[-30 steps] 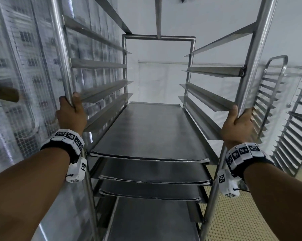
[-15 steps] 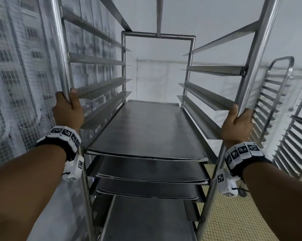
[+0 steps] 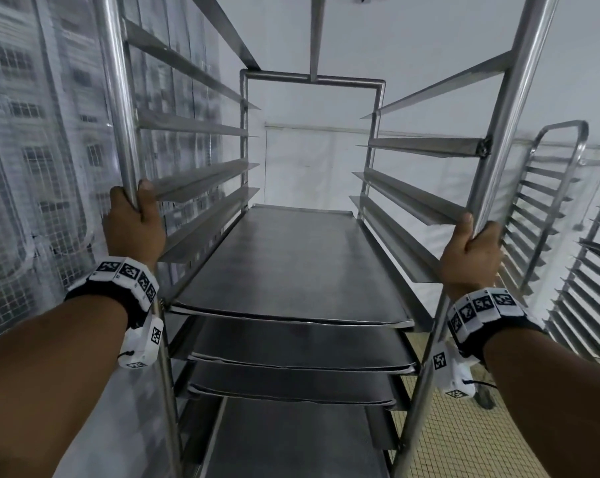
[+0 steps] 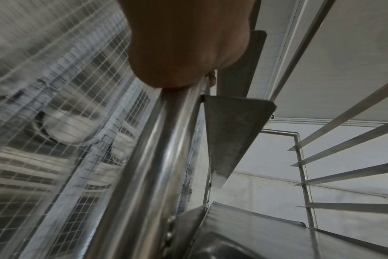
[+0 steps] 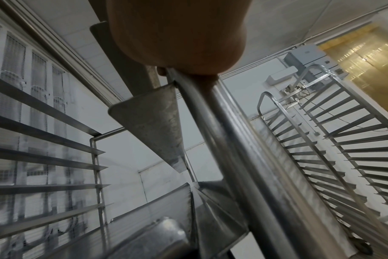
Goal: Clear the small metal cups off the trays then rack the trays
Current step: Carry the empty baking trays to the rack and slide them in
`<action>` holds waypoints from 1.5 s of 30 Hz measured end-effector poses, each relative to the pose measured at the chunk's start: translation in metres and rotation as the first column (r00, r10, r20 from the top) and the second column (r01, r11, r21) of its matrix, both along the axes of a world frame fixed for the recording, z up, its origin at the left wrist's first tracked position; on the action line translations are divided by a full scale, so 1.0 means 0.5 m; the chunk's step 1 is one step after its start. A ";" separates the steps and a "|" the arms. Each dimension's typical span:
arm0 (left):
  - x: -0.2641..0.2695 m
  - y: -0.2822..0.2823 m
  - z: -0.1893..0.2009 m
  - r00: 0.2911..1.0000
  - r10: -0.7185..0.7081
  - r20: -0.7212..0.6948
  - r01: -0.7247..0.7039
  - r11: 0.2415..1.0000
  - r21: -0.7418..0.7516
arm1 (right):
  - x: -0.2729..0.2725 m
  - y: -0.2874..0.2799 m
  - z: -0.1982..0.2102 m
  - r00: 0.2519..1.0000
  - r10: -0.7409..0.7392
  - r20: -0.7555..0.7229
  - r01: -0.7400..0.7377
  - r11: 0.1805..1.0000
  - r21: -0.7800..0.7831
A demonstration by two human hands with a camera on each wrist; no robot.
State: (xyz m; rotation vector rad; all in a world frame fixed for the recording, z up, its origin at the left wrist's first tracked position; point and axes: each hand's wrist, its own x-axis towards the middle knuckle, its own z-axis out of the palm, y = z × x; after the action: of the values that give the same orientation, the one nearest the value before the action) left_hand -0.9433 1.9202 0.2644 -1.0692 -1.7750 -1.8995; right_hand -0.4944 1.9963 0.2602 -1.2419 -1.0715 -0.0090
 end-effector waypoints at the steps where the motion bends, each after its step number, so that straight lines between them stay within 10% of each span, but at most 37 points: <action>1: 0.000 0.010 0.000 1.000 0.000 -0.001 0.000 1.000 0.001 | -0.002 0.013 -0.001 1.000 -0.006 0.000 0.006 1.000 -0.001; 45: -0.108 0.647 0.010 0.989 -0.135 0.053 0.135 0.991 0.006 | -0.114 0.561 0.010 0.996 -0.091 -0.022 0.091 0.996 0.014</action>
State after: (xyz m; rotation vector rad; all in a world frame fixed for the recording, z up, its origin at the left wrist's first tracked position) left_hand -0.9975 2.2435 0.2693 -1.1747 -1.7688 -2.0267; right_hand -0.5516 2.2768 0.2654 -1.2738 -0.9946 -0.0732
